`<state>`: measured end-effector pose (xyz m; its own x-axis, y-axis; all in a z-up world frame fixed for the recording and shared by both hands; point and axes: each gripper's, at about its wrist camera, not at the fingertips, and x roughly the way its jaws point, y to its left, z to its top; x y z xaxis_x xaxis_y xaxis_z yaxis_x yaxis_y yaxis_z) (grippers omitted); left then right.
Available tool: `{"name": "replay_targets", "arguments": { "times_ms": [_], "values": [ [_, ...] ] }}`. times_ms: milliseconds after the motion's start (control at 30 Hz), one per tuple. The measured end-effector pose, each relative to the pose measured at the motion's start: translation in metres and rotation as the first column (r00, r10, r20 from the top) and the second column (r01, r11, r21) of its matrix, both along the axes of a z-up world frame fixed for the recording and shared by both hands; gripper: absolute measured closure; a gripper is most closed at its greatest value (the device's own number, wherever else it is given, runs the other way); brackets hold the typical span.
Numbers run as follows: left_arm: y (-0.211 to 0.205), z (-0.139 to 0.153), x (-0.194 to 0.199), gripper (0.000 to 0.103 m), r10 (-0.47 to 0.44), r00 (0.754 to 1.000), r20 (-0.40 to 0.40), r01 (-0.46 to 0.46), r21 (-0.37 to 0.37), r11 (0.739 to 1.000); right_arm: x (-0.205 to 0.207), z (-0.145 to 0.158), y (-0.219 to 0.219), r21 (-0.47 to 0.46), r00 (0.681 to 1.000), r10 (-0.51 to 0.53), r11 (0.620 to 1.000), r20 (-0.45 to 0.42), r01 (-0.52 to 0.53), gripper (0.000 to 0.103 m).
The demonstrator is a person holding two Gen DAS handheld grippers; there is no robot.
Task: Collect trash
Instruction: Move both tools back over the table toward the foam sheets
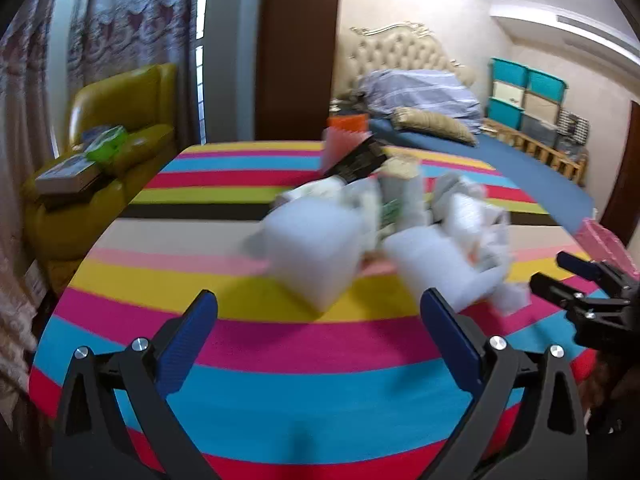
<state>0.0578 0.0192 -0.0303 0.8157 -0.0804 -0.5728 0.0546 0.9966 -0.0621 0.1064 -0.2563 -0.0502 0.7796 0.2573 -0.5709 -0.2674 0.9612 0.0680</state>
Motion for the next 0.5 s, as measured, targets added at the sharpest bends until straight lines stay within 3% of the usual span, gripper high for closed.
{"name": "replay_targets", "arguments": {
  "times_ms": [233, 433, 500],
  "values": [
    [0.006, -0.010, 0.003, 0.005, 0.019, 0.999, -0.036, -0.020, -0.035, 0.999, 0.025, -0.010, 0.021, -0.011, 0.999, -0.009, 1.000, -0.051, 0.008, 0.025],
    [-0.008, -0.013, 0.014, 0.005, 0.008, 0.999, -0.053, -0.009, -0.028, 1.000, 0.041, -0.016, 0.031, -0.035, 0.997, -0.009, 0.999, -0.082, 0.006, 0.036],
    [-0.013, -0.012, 0.021, 0.005, 0.004, 0.998, -0.060, -0.006, -0.033, 0.999, 0.044, -0.018, 0.034, -0.037, 0.996, 0.013, 0.999, -0.085, -0.016, 0.045]
  ]
}}
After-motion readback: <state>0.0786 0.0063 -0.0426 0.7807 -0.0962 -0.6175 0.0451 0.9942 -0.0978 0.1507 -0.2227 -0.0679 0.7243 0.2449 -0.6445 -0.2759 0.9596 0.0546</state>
